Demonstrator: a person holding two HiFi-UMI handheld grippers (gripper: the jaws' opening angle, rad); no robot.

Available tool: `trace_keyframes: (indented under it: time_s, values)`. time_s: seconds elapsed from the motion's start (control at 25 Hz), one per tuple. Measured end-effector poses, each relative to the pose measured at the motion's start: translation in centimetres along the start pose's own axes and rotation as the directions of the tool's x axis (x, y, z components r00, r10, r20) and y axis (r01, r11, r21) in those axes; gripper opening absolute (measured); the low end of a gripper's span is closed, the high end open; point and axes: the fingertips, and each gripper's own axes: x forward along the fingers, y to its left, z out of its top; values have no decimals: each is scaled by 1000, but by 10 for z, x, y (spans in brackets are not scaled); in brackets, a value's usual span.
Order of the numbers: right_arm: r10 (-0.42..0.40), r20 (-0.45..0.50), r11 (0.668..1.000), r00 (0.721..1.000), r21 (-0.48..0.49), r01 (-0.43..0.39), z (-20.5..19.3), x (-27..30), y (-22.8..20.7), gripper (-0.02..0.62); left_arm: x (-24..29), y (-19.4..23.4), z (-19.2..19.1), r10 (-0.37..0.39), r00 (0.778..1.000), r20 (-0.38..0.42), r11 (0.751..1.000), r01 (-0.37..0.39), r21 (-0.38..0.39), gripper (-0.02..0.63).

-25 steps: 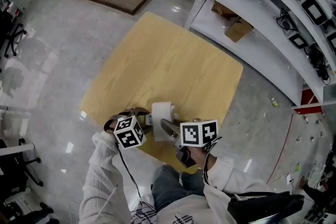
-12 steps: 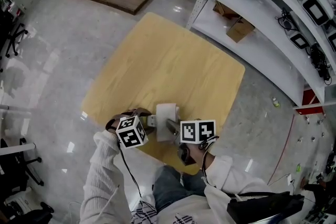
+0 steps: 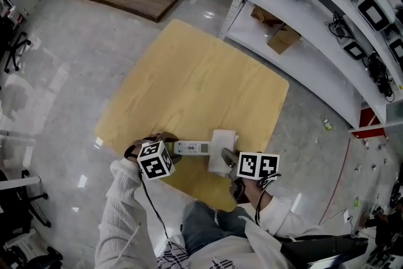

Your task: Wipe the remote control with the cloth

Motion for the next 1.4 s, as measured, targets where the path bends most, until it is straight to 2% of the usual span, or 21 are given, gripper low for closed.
trace_keyframes:
  time_s: [0.12, 0.2, 0.32, 0.4, 0.44, 0.52, 0.68, 1.12, 1.4]
  values:
    - [16, 54, 1000, 998, -7, -16, 11, -18, 8, 89, 0, 1, 1, 1, 1000, -2, 1000, -1, -1, 224]
    - [115, 61, 993, 991, -13, -115, 17, -19, 37, 89, 0, 1, 1, 5, 1000, -2, 1000, -5, -3, 225]
    - [301, -32, 953, 953, 52, -299, 7, 7, 90, 89, -1, 0, 1, 7, 1000, -1, 1000, -7, -6, 225]
    - [375, -117, 925, 920, 118, -362, -6, 31, 114, 89, -1, -1, 1, 4, 1000, -3, 1000, -4, -6, 225]
    - [380, -149, 921, 913, 145, -360, -11, 42, 118, 89, -1, -2, 2, 2, 1000, -4, 1000, -2, -5, 225]
    - [327, -180, 942, 928, 140, -305, -18, 56, 112, 89, -1, -3, 4, 1, 1000, -5, 1000, -1, 0, 225]
    - [226, -154, 974, 962, 55, -220, -18, 58, 95, 89, -1, -3, 2, 6, 1000, 0, 1000, -6, 8, 225]
    - [68, -70, 998, 995, 10, -68, -7, 25, 26, 89, 0, -1, -1, 5, 1000, -7, 1000, -5, 7, 225]
    - [-12, -9, 999, 1000, 45, 12, -2, 3, -11, 89, 1, -1, -3, 12, 1000, -6, 1000, -12, -10, 225]
